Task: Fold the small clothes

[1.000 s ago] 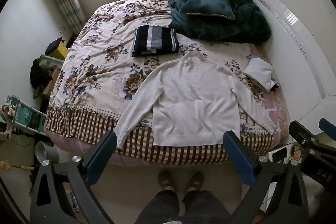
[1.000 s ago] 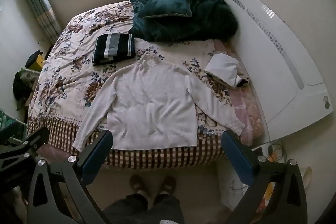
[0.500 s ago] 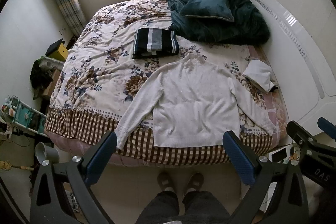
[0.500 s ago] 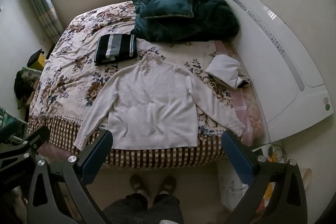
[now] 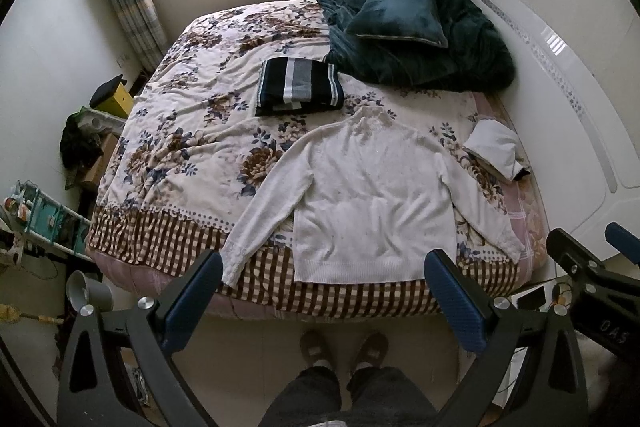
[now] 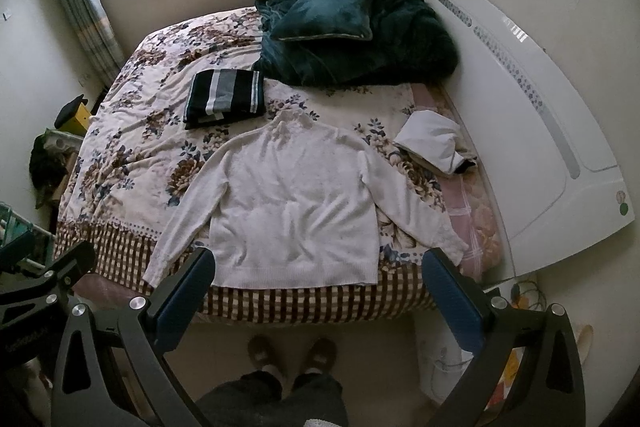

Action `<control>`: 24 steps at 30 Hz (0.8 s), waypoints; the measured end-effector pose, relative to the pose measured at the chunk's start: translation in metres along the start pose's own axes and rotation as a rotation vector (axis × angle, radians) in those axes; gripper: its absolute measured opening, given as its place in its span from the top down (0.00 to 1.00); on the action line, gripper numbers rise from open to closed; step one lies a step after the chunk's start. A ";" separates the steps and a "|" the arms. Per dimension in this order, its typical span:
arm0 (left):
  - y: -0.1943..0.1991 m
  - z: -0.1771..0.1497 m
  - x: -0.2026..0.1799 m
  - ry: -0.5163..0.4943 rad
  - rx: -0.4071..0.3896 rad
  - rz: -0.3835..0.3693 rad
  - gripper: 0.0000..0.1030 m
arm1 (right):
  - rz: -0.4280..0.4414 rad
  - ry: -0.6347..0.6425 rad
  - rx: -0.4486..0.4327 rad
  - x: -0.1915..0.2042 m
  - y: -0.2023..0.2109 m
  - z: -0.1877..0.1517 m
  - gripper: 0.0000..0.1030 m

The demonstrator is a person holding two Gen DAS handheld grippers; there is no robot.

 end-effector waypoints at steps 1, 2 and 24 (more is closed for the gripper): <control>0.001 0.002 0.000 0.001 0.000 -0.001 0.00 | 0.001 0.002 -0.002 0.001 0.002 0.001 0.00; 0.000 0.000 0.000 0.000 -0.002 0.000 0.00 | 0.002 0.003 -0.004 0.001 0.002 0.000 0.00; 0.016 0.009 0.010 0.006 -0.017 0.004 0.00 | 0.014 0.008 -0.011 0.003 0.008 -0.003 0.00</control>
Point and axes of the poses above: each gripper's, at about its wrist camera, not at the fingertips, and y roughly against the way its jaws point, x to its left, z to its top, the point moved 5 cm from there along -y, roughly the way its jaws point, and after that the axes turned 7 degrees about -y, right-handed, at the moved point
